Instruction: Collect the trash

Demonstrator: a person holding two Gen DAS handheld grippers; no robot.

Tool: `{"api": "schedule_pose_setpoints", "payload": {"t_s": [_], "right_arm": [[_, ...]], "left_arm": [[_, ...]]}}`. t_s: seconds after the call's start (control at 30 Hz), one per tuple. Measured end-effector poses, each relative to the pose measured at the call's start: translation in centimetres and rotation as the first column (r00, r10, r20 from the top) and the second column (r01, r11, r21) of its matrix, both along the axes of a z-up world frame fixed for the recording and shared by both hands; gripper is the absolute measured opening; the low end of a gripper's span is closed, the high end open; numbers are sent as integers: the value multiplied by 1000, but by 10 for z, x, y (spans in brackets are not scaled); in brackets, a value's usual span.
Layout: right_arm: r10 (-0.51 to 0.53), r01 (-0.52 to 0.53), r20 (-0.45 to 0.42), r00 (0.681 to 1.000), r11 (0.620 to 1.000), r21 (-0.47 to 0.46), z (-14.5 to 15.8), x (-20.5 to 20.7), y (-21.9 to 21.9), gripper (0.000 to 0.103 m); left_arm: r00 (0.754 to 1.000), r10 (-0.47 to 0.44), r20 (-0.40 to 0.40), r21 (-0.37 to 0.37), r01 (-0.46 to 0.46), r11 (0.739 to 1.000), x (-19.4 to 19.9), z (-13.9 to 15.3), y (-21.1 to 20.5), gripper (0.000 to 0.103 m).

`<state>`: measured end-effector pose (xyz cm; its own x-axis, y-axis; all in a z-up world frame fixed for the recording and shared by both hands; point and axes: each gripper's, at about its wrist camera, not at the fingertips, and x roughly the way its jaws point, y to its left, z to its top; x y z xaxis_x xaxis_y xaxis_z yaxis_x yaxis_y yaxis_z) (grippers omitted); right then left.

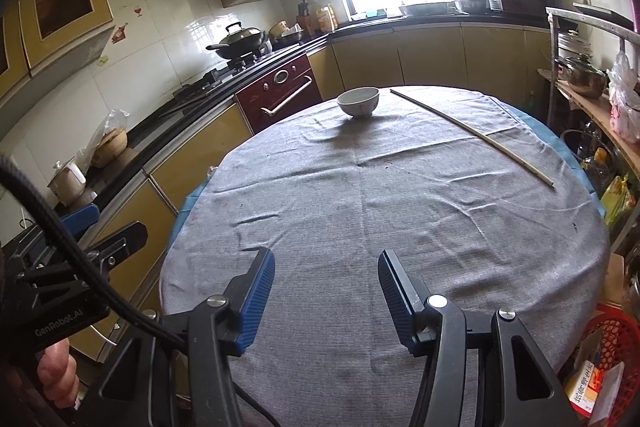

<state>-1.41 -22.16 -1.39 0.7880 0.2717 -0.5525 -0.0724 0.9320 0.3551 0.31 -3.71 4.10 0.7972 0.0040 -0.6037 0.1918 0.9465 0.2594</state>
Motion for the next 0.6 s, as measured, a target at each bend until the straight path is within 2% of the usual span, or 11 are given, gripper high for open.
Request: {"api": "schedule_pose_setpoints", "payload": {"t_s": [0.27, 0.6], "right_arm": [[-32, 32, -9, 999, 999, 11, -3, -2, -14, 58], [-16, 16, -7, 1000, 1000, -18, 0, -3, 0, 58]], "left_arm": [[1000, -19, -10, -2, 19, 1000, 3, 0, -7, 83], [1000, -13, -12, -30, 13, 999, 2, 3, 5, 83]]}}
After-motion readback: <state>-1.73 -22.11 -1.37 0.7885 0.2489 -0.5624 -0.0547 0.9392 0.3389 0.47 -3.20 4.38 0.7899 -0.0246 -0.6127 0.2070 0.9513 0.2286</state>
